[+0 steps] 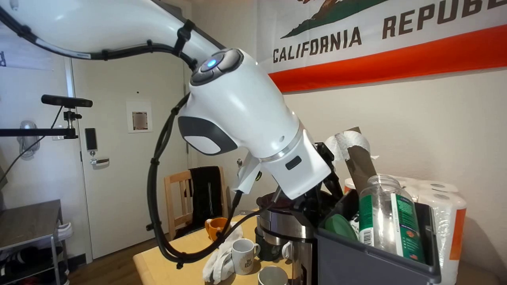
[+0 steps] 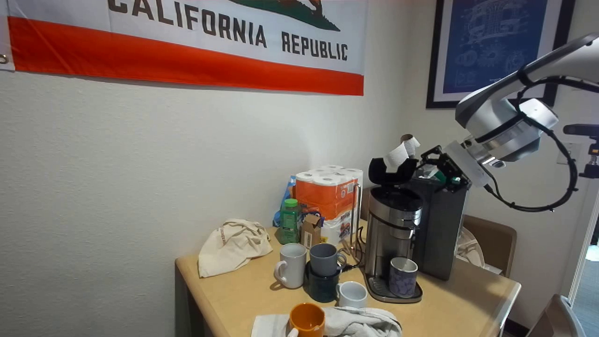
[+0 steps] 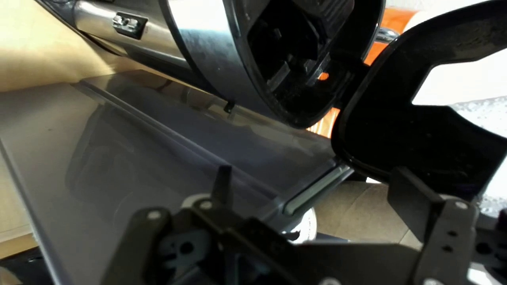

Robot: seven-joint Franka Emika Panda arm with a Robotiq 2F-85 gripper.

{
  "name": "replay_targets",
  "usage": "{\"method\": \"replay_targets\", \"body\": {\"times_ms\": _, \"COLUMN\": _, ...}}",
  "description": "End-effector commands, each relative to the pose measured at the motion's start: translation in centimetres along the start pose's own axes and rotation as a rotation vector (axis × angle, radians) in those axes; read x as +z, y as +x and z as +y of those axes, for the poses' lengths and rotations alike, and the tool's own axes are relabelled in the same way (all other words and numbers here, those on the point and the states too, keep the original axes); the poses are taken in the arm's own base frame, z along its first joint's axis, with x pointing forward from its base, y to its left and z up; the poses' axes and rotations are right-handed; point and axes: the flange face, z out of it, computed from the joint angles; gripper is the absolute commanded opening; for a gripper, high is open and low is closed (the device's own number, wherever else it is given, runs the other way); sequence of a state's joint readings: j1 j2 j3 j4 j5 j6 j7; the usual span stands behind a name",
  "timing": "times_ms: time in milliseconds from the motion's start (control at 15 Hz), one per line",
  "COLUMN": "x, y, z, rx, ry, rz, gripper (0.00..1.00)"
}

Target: Open the lid of the coffee maker and close it, remove the cup from the coffee maker and clean it with the towel

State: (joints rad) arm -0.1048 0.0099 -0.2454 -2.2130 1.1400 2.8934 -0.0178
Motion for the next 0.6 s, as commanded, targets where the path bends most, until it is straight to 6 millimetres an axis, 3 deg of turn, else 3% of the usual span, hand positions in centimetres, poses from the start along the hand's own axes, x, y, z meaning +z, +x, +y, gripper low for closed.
{"method": "replay_targets", "body": {"times_ms": 0, "x": -0.3, "y": -0.5, "z": -0.1, "rx": -0.025, "ry": 0.003, "rz": -0.030, "gripper": 1.00}}
{"method": "replay_targets", "body": {"times_ms": 533, "x": -0.7, "y": -1.9, "z": 0.1, "rx": -0.114, "ry": -0.073, "rz": -0.162, "gripper": 1.00}}
